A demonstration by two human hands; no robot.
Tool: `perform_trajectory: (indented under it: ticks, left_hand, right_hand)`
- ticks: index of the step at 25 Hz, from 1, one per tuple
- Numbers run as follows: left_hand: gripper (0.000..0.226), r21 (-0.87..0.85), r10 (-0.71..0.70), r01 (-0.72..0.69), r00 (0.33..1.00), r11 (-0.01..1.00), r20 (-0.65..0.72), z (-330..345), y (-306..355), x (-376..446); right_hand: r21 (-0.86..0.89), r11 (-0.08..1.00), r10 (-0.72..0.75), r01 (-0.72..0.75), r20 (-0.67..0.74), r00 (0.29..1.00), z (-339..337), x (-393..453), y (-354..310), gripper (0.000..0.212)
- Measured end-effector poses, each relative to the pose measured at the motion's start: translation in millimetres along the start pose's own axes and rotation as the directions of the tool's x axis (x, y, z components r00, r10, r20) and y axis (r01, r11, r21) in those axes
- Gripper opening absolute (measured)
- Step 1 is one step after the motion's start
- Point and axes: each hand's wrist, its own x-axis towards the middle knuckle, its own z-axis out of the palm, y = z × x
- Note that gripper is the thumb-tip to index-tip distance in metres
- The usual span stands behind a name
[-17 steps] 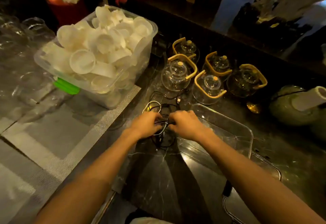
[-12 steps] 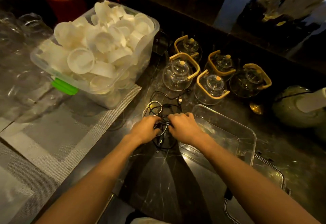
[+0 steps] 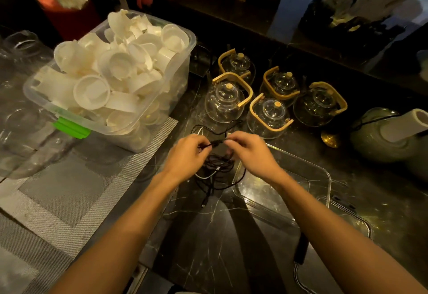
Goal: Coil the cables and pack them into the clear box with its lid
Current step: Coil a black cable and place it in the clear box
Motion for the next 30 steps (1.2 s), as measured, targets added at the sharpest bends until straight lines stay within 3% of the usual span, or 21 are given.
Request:
perform_trajectory:
  ticks: [2,5,9,13,18,20,22,25,28,30]
  left_hand:
    - [0.013,0.007,0.005,-0.004,1.0,1.0,-0.015,-6,-2,3]
    - [0.024,-0.044,0.007,-0.007,1.0,0.999,-0.006,-11,5,3]
    - [0.025,-0.405,0.016,0.0,0.999,0.914,0.037,-21,38,-1]
    - [0.022,-0.594,0.02,-0.01,1.0,0.805,0.01,-36,67,1]
    - [0.027,-0.722,0.061,0.052,0.99,0.69,0.13,-37,90,-5]
    - [0.029,-0.754,0.087,0.095,0.976,0.651,0.198,-35,94,-8]
    - [0.029,-0.788,0.098,0.114,0.972,0.605,0.216,-37,96,-8]
    - [0.021,-0.717,0.125,0.064,0.97,0.694,0.207,-43,105,-10]
    - [0.024,-0.572,0.243,0.039,0.88,0.819,0.408,-43,114,-14]
    - [0.018,-0.513,0.286,-0.021,0.85,0.858,0.443,-46,119,-15]
  right_hand:
    - [0.282,0.959,0.058,-0.036,-0.07,0.996,-20,-4,-10,0.015]
    - [0.538,0.84,0.153,-0.063,-0.124,0.98,-46,-14,-20,0.019]
    - [0.754,0.654,0.221,-0.069,-0.103,0.97,-69,-26,-29,0.022]
    - [0.933,0.359,0.227,-0.032,-0.054,0.972,-85,-33,-43,0.025]
    - [0.999,-0.012,0.173,-0.029,0.031,0.984,-105,-40,-73,0.031]
    - [0.996,-0.075,0.132,-0.037,0.047,0.99,-113,-43,-85,0.033]
    - [0.996,-0.063,0.114,-0.064,0.071,0.991,-117,-47,-93,0.032]
    - [0.99,-0.118,0.136,-0.077,0.093,0.986,-114,-49,-107,0.028]
    - [0.98,-0.193,0.156,-0.042,0.073,0.985,-108,-41,-126,0.028]
    - [0.973,-0.231,0.125,-0.029,0.059,0.99,-109,-34,-139,0.029]
